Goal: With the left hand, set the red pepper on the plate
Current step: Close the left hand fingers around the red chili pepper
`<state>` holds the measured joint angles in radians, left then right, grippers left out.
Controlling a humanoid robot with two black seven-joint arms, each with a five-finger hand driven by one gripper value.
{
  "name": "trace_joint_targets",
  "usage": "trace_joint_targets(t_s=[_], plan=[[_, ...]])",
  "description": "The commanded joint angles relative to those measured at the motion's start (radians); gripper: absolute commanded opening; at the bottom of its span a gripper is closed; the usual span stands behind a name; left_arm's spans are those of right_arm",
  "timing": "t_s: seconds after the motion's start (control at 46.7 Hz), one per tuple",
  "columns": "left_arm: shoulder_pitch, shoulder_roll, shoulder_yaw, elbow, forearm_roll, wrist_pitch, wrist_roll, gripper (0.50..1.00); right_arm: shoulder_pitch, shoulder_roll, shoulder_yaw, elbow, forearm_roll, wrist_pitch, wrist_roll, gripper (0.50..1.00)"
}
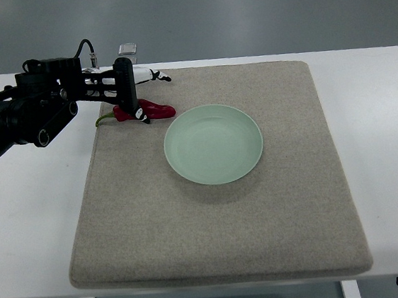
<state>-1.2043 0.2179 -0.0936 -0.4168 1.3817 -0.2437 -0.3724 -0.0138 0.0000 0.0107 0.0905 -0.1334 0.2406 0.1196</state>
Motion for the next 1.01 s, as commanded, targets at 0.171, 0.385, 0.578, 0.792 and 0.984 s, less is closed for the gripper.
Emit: trace_joint_targets(t_s=[0.171, 0.385, 0.578, 0.792, 0.984], plan=[[-0.004, 0.0, -0.002, 0.004, -0.006, -0.045, 0.0, 0.941, 0.0, 0.0, 0.0, 0.0, 0.0, 0.0, 0.0, 0.928], [-0.008, 0.017, -0.002, 0.004, -0.003, -0.045, 0.001, 0.78, 0.0, 0.0, 0.0, -0.002, 0.0, 0.0, 0.0, 0.93], [-0.009, 0.017, 0.0, 0.006, 0.0, -0.045, 0.001, 0.668, 0.0, 0.0, 0.0, 0.0, 0.0, 0.0, 0.0, 0.928], [-0.008, 0.017, 0.0, 0.004, 0.002, -0.046, 0.0, 0.544, 0.0, 0.0, 0.0, 0.0, 0.0, 0.0, 0.0, 0.928], [-0.009, 0.017, 0.0, 0.006, 0.007, -0.048, 0.001, 0.5, 0.0, 0.0, 0.0, 0.0, 0.0, 0.0, 0.0, 0.928]])
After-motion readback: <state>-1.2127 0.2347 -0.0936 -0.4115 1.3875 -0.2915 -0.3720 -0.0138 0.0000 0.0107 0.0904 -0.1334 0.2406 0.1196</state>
